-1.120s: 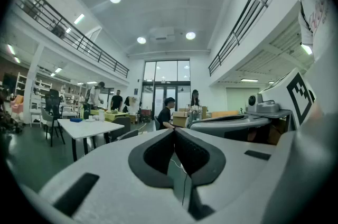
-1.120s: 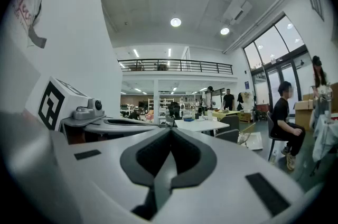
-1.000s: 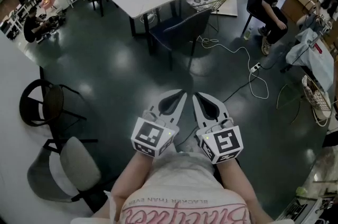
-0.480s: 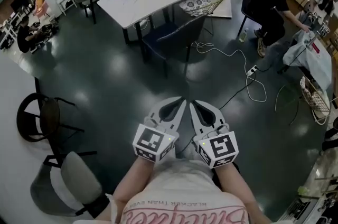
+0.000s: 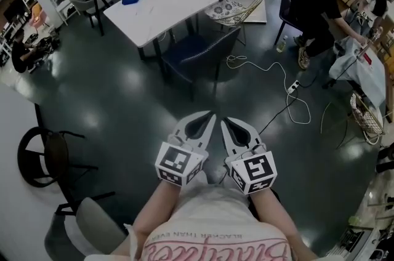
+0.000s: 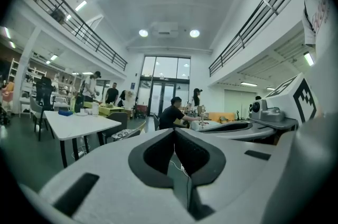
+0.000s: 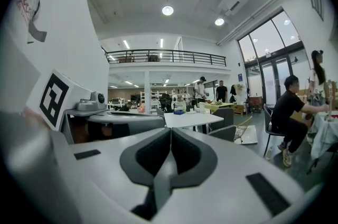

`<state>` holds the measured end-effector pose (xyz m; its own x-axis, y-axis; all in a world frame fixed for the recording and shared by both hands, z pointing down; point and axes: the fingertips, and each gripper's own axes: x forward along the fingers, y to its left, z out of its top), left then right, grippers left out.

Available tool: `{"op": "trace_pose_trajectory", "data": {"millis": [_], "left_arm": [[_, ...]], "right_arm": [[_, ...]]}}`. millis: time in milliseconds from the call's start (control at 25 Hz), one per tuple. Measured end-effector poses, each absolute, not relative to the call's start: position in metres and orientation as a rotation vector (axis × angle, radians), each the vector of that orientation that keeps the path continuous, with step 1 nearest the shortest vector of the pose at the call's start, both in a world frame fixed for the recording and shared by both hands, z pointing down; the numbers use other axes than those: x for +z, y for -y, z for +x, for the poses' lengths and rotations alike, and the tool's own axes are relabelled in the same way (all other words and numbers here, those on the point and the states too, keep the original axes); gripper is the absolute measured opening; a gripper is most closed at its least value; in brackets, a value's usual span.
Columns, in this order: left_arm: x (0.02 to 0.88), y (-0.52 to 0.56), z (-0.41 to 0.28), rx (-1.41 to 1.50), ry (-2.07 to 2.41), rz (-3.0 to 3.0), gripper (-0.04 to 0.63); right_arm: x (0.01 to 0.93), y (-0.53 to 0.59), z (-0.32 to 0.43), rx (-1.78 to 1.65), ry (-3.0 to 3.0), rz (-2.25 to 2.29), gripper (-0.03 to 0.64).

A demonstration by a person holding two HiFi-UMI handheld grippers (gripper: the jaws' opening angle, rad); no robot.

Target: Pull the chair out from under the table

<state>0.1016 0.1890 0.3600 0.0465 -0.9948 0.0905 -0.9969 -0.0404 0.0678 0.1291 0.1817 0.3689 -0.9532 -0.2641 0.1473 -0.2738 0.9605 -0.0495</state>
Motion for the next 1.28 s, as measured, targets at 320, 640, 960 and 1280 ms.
{"op": "trace_pose_trajectory", "data": {"millis": [320, 640, 960, 1280], "left_arm": [[0.363, -0.149, 0.023, 0.048, 2.057, 2.196, 0.005], [0.369, -0.112, -0.059, 0.012, 2.023, 2.189, 0.005], [0.393, -0.085, -0.093, -0.030, 1.945, 2.148, 0.005], [0.402, -0.039, -0.122, -0.047, 1.935, 2.098, 0.005]], "right_arm": [[0.372, -0.128, 0.052, 0.180, 2.946, 0.497, 0.006], [0.377, -0.095, -0.024, 0.214, 2.933, 0.533, 0.006], [0.391, -0.070, -0.057, 0.323, 2.908, 0.530, 0.006], [0.390, -0.018, -0.073, 0.370, 2.925, 0.577, 0.006]]}}
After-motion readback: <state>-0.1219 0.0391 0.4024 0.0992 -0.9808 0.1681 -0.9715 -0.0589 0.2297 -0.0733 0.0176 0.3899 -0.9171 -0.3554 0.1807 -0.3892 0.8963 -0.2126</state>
